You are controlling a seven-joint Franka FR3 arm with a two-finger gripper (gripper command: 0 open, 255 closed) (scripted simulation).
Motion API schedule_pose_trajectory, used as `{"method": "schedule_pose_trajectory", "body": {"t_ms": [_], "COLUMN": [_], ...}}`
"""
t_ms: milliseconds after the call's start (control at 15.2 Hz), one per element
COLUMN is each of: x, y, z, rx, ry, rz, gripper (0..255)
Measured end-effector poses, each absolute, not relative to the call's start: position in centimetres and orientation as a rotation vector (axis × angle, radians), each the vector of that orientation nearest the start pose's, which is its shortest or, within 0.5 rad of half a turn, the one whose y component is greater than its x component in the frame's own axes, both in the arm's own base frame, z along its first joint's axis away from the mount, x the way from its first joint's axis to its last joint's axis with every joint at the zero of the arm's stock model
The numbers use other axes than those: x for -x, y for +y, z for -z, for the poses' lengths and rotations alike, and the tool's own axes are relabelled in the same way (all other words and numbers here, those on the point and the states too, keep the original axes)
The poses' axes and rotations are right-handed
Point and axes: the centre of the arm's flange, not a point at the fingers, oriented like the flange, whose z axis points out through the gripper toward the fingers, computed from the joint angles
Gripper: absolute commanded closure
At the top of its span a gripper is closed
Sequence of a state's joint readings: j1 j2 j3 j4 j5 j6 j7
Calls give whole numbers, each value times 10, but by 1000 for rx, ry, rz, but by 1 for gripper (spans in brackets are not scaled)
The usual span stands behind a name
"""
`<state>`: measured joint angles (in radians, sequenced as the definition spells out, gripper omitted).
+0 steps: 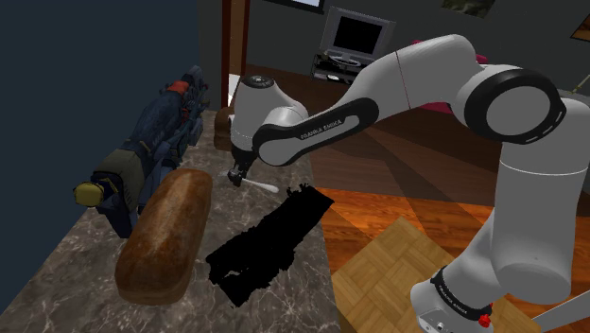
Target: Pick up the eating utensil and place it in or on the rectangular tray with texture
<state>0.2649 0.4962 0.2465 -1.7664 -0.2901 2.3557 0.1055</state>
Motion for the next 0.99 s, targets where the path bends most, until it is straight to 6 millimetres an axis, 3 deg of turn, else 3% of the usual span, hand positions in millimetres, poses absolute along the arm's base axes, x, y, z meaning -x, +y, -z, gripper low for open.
{"method": "schedule_pose_trajectory", "body": {"t_ms": [396, 990], "x": [-593, -593], "y": [311, 311], "z": [-306, -354], "rx": [3069, 3069], "ry": [-891, -891], "rz": [223, 223], "gripper": [255, 255]}}
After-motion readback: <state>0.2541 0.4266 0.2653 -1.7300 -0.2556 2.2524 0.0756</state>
